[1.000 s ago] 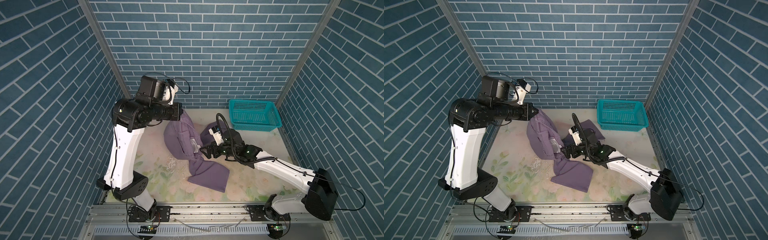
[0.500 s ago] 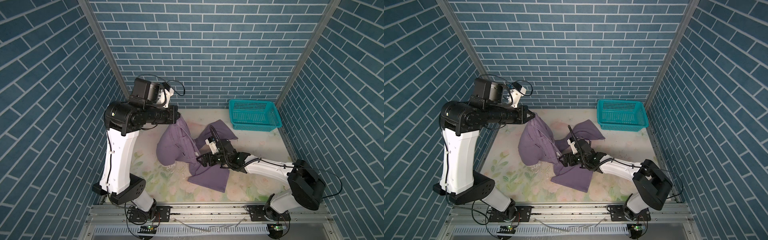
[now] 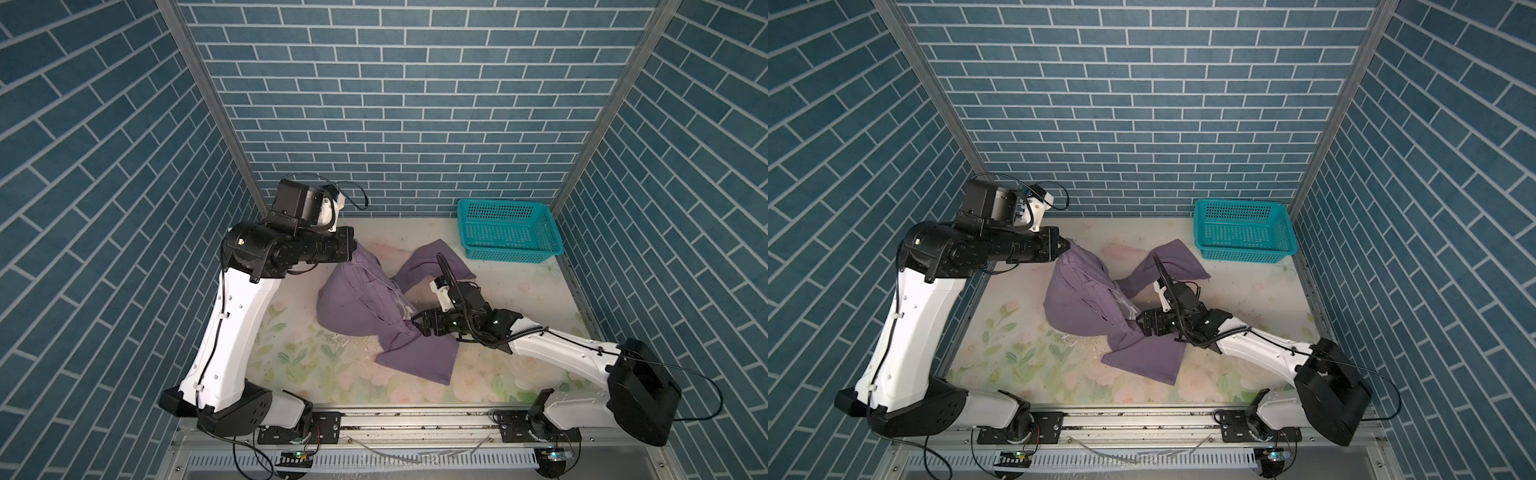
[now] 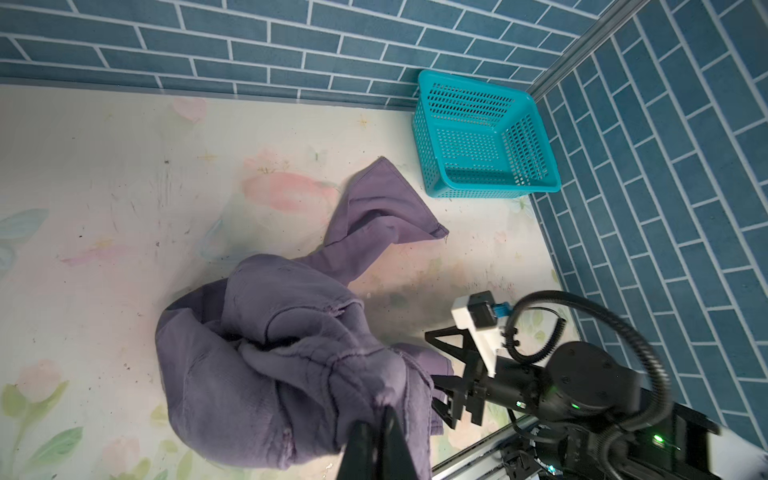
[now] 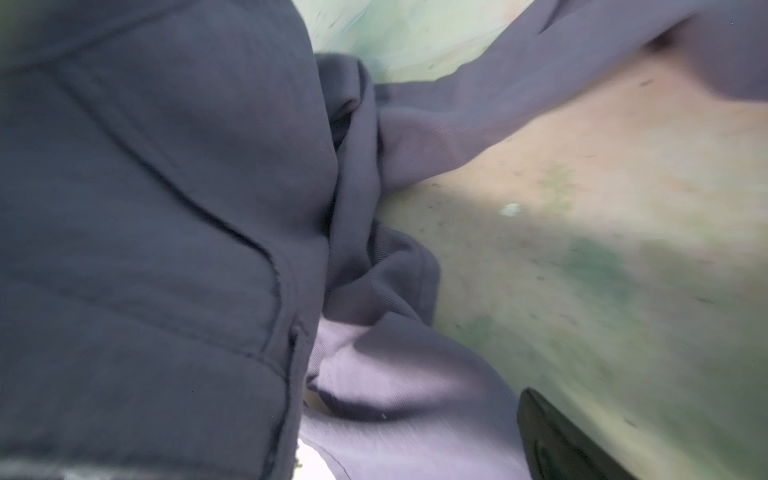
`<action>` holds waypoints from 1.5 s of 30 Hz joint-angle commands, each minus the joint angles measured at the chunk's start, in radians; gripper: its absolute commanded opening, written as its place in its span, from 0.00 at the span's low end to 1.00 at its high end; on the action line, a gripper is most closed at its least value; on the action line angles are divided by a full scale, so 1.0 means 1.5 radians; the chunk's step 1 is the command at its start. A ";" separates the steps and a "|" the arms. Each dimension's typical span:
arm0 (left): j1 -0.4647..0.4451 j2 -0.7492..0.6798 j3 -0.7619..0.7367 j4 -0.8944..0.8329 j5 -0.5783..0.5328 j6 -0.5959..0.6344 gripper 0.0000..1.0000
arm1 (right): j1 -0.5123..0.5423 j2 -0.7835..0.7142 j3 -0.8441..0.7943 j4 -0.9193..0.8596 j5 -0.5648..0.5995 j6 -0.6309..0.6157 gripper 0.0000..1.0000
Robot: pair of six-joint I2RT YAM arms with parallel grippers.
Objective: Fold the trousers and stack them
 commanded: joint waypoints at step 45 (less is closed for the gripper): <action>0.137 -0.099 -0.016 0.008 -0.267 -0.039 0.00 | -0.118 0.272 0.449 -0.121 0.128 -0.191 0.00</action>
